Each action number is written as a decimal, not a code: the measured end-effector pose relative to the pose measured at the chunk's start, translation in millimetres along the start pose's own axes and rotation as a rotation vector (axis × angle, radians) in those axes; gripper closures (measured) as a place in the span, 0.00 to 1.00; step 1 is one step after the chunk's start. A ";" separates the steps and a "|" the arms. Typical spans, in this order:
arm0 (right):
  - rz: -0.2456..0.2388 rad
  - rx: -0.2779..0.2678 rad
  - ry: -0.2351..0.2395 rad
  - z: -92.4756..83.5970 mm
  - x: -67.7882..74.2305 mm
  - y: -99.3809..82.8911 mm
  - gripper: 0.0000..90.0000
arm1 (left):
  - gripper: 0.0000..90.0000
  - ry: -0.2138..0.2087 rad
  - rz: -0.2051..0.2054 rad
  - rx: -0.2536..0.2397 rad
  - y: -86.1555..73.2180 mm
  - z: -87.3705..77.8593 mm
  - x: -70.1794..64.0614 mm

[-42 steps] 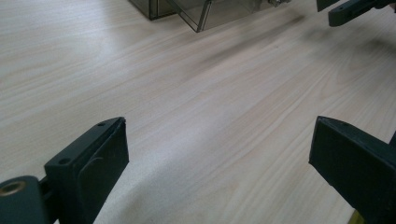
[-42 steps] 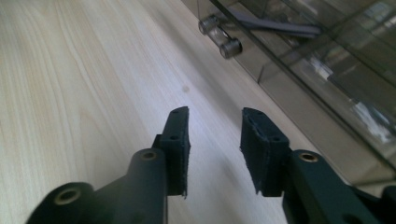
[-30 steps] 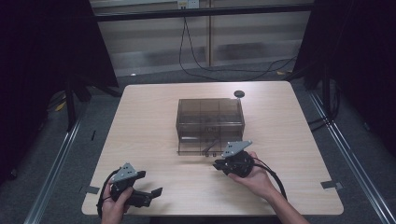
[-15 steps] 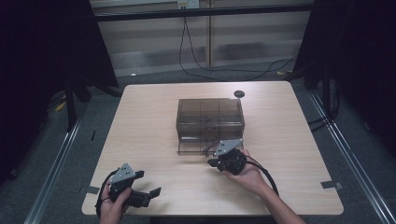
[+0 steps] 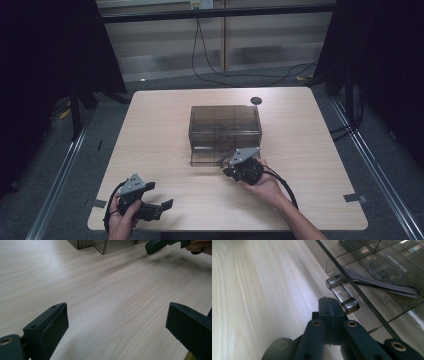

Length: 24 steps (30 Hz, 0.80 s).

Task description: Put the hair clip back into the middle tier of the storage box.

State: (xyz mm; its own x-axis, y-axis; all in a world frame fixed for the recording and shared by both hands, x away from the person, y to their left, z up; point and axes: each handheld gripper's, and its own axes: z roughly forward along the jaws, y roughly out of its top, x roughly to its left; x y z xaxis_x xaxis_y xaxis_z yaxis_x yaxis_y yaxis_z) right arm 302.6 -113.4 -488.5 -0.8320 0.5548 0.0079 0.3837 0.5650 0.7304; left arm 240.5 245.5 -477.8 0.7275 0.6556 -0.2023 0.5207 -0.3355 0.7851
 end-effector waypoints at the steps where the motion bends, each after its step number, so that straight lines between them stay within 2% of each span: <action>1: 0.001 0.000 -0.002 -0.4 -0.3 -0.1 1.00 | 0.05 -0.003 0.003 0.001 0.0 0.1 -0.2; 4: 0.001 0.000 -0.004 -0.3 -0.3 -0.2 1.00 | 0.05 0.004 0.014 0.011 -0.2 0.8 -0.9; 9: 0.007 -0.003 -0.006 0.3 -0.8 -0.4 1.00 | 0.05 -0.005 0.026 0.016 -0.1 1.0 -1.1; 20: 0.021 -0.009 -0.024 0.7 -4.5 0.1 1.00 | 0.04 -0.001 0.024 0.019 0.1 2.1 -0.3; 24: 0.023 -0.013 -0.016 1.3 -5.0 0.7 1.00 | 0.04 -0.001 0.025 0.018 0.2 2.0 -0.2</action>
State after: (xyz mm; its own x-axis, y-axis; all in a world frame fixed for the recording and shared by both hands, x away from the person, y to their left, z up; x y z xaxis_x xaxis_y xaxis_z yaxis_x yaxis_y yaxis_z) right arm 307.5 -115.0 -488.8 -0.8163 0.5774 0.0137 0.3971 0.5438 0.7393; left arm 241.4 243.9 -478.7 0.7407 0.6464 -0.1831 0.5102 -0.3638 0.7793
